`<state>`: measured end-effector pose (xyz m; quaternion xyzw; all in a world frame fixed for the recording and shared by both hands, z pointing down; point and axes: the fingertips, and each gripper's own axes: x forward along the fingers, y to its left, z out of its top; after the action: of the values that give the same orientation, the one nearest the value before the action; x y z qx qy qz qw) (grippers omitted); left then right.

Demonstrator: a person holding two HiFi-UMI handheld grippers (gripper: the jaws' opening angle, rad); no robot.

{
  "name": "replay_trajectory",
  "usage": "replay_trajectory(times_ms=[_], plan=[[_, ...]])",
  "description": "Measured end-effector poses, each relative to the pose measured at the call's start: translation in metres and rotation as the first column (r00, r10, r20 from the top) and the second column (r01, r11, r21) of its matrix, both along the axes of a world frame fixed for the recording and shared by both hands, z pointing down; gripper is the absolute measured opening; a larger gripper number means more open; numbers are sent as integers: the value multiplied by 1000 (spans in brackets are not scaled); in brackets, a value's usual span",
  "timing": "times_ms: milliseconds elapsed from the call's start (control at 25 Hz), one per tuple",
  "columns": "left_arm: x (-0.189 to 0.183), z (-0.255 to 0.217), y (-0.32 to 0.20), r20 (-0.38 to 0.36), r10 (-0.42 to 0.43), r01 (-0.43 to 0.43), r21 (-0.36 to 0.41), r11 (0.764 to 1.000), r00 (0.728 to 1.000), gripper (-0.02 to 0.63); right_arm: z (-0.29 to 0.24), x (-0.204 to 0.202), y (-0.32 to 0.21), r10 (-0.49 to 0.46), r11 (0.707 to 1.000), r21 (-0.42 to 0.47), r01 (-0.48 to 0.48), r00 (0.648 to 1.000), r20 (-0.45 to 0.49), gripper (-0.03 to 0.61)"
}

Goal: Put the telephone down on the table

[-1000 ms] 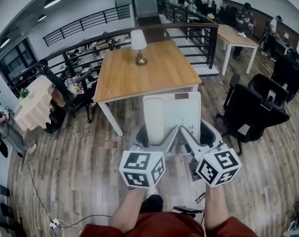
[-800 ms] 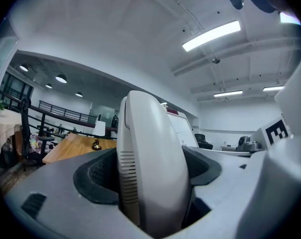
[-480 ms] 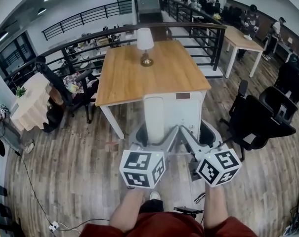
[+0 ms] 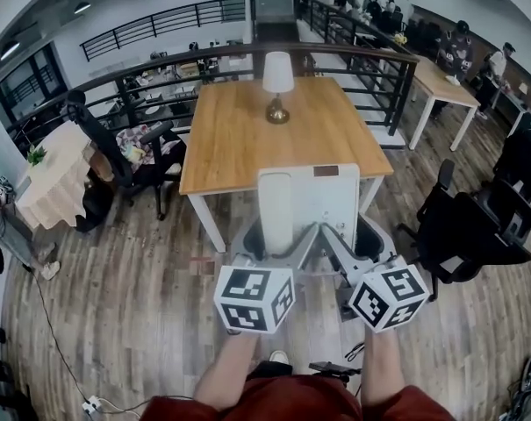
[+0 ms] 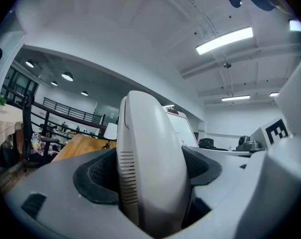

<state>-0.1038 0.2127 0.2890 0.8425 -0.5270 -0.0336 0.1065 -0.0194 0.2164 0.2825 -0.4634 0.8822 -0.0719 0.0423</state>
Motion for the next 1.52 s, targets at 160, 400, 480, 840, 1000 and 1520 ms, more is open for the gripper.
replay_trajectory(times_ms=[160, 400, 480, 840, 1000, 1520], plan=[[-21, 2, -17, 6, -6, 6, 11, 1000, 1000, 400, 3, -22, -17, -8, 1000, -3, 8, 1000, 5, 273], [-32, 1, -37, 9, -10, 10, 13, 1000, 1000, 399, 3, -32, -39, -14, 1000, 4, 14, 1000, 12, 273], [-31, 4, -46, 13, -11, 11, 12, 1000, 1000, 399, 5, -31, -47, -13, 1000, -1, 13, 1000, 14, 273], [-3, 13, -113, 45, -9, 8, 7, 1000, 999, 399, 17, -2, -114, -10, 1000, -7, 10, 999, 46, 273], [16, 13, -155, 51, 0, 0, 3, 1000, 999, 399, 17, 16, -155, -2, 1000, -10, 3, 999, 54, 273], [81, 12, -279, 68, 41, -40, -8, 999, 997, 399, 18, 81, -276, 41, 999, -24, -39, 996, 75, 273]])
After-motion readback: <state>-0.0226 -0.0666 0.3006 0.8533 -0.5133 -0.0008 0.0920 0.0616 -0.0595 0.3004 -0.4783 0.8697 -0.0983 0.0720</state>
